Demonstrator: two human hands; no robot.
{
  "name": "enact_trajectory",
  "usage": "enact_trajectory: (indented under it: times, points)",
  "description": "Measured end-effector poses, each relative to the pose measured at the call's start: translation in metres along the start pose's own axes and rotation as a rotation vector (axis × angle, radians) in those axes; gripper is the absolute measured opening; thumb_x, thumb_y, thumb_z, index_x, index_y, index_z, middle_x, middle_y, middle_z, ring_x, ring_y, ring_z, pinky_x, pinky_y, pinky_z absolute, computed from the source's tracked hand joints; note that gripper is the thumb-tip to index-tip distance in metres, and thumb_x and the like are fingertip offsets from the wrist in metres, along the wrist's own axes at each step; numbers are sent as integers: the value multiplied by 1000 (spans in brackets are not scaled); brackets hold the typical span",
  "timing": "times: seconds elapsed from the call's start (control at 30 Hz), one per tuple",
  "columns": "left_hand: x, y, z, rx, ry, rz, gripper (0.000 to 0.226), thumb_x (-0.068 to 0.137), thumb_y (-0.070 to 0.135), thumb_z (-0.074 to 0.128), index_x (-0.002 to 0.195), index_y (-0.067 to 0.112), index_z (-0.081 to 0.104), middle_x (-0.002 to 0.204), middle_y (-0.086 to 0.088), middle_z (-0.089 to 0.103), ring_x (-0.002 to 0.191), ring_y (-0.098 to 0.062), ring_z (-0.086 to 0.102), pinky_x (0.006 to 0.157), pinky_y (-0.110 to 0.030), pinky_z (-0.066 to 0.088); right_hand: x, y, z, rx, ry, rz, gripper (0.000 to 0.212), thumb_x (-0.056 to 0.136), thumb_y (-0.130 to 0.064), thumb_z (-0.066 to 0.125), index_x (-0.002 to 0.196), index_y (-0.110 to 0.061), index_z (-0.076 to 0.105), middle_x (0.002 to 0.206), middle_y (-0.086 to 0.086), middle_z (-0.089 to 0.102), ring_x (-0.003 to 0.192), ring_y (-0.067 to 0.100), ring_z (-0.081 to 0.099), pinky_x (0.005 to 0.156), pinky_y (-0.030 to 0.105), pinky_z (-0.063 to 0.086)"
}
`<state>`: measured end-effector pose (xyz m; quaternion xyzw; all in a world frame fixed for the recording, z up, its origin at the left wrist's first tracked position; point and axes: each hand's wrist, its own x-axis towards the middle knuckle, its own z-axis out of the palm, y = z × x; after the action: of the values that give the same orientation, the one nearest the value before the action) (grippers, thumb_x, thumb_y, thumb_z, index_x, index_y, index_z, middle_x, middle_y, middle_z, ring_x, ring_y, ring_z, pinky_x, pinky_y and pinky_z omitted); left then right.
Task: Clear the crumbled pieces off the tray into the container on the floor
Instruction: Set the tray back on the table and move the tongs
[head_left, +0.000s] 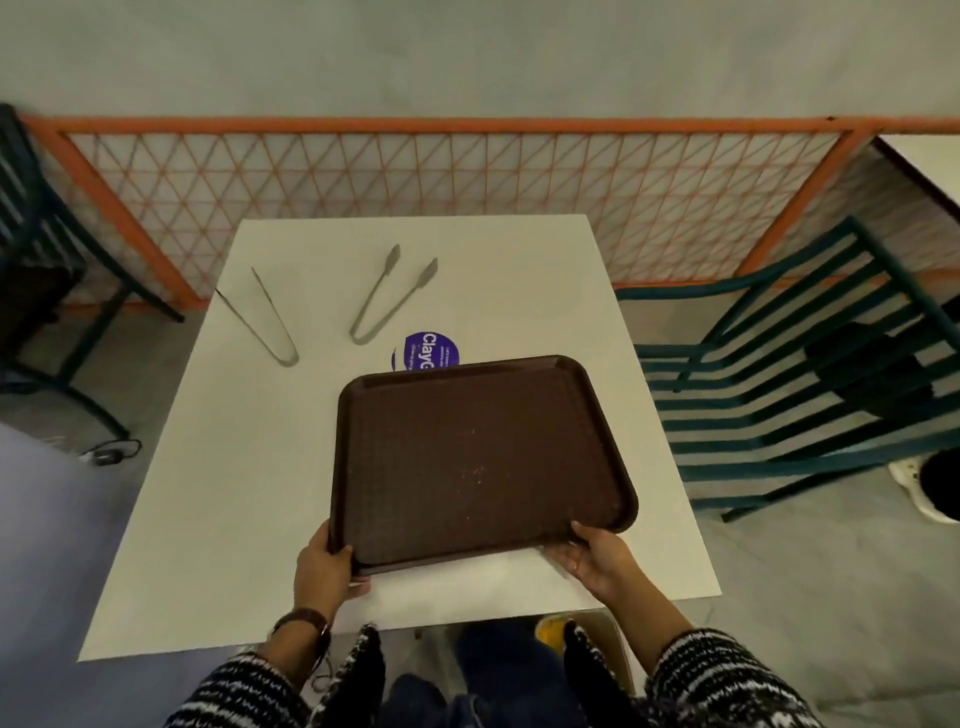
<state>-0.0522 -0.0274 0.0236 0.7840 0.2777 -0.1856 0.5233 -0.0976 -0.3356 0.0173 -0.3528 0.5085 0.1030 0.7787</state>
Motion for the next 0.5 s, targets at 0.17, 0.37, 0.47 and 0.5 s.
enact_trajectory:
  times: [0.17, 0.37, 0.47, 0.5]
  points:
    - [24, 26, 24, 0, 3, 45, 41, 90, -2, 47, 127, 13, 51, 96, -12, 62, 70, -28, 65, 46, -29, 56, 25, -38, 12, -83, 40, 19, 37, 96, 2, 43, 132, 5, 41, 86, 22, 63, 53, 30, 69, 40, 32, 55]
    - [46, 54, 42, 20, -24, 112, 21, 90, 3, 52, 95, 24, 53, 89, -13, 60, 72, -34, 65, 51, -38, 58, 51, -66, 20, -280, 51, 37, 36, 97, -13, 48, 126, 8, 48, 63, 16, 71, 53, 25, 70, 43, 31, 56]
    - [58, 71, 52, 32, -12, 164, 33, 90, -2, 49, 92, 31, 45, 83, 2, 46, 73, -33, 60, 45, -27, 55, 64, -82, 29, -339, 57, 30, 34, 98, -18, 46, 122, 6, 51, 64, 12, 72, 54, 25, 70, 44, 32, 56]
    - [63, 73, 55, 32, -1, 166, 34, 90, -2, 48, 97, 31, 45, 85, 2, 43, 75, -33, 59, 44, -25, 54, 67, -87, 32, -348, 66, 31, 33, 99, -19, 45, 121, 4, 51, 64, 12, 72, 55, 25, 71, 45, 33, 56]
